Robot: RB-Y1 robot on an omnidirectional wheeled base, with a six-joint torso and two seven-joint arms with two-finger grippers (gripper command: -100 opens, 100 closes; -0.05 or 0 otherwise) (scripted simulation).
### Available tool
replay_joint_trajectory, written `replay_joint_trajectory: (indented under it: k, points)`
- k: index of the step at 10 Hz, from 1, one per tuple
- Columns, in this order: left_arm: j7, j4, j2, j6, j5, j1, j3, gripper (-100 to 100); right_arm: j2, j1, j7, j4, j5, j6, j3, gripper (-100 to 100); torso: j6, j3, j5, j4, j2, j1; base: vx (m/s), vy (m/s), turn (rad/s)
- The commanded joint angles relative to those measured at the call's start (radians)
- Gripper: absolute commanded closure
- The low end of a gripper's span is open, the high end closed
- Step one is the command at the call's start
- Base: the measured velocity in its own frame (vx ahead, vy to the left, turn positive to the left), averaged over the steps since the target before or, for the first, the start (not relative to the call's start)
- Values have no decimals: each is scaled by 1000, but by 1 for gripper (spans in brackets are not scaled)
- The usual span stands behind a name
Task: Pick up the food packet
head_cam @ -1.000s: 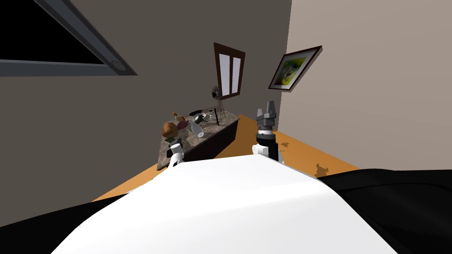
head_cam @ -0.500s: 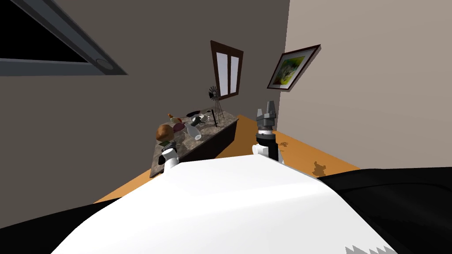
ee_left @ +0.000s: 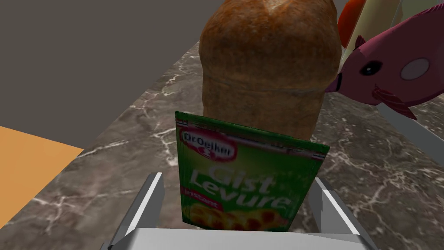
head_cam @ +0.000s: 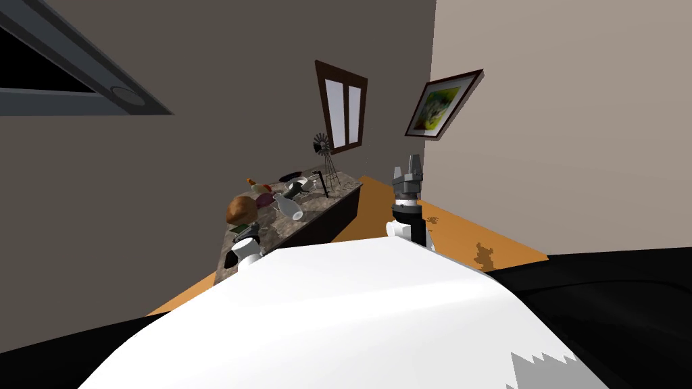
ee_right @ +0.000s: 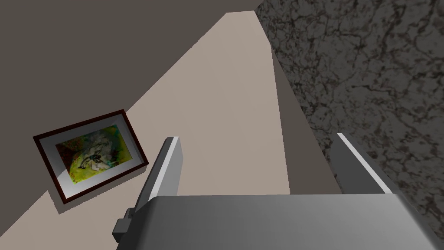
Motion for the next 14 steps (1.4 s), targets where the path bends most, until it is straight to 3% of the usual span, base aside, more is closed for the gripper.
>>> replay_joint_trajectory:
  k: [1,2,3,4,5,7,8,12,13,14]
  points:
    - [-13,-19,-10,23,-12,-3,39,-100,0,0,0,0,0,0,0,0,0,0,0,0,0,0,4,9,4]
    - [-25,-59,-15,56,-2,50,64,-100,0,0,0,0,0,0,0,0,0,1,0,1,2,1,56,-11,-115]
    - [-25,-86,-15,79,-2,56,93,-100,0,0,0,0,0,0,0,0,0,1,0,0,1,0,81,-21,-62]
    - [-36,-131,-21,133,8,84,147,-100,0,0,0,0,0,0,0,0,0,0,0,0,-1,0,122,-53,-115]
    - [-36,-149,-21,134,8,116,134,-100,0,0,0,0,0,0,0,0,0,-1,0,0,-3,-2,99,-43,-51]
    - [-39,-147,-20,122,20,114,127,-100,0,0,0,0,0,0,0,0,0,0,0,0,0,-1,22,-10,7]
    - [-33,-150,-23,129,13,113,132,100,0,0,0,0,0,0,0,0,0,1,0,1,2,0,0,0,0]
    - [-33,-150,-22,129,14,113,131,100,0,0,0,0,0,0,0,0,0,2,1,1,4,1,0,0,0]
    - [-33,-150,-22,129,14,113,131,0,0,0,0,0,0,0,0,0,0,2,1,1,4,1,0,0,0]
    - [-25,-100,-15,79,-2,63,93,100,0,0,0,0,0,0,0,0,0,2,1,1,4,1,-74,34,127]
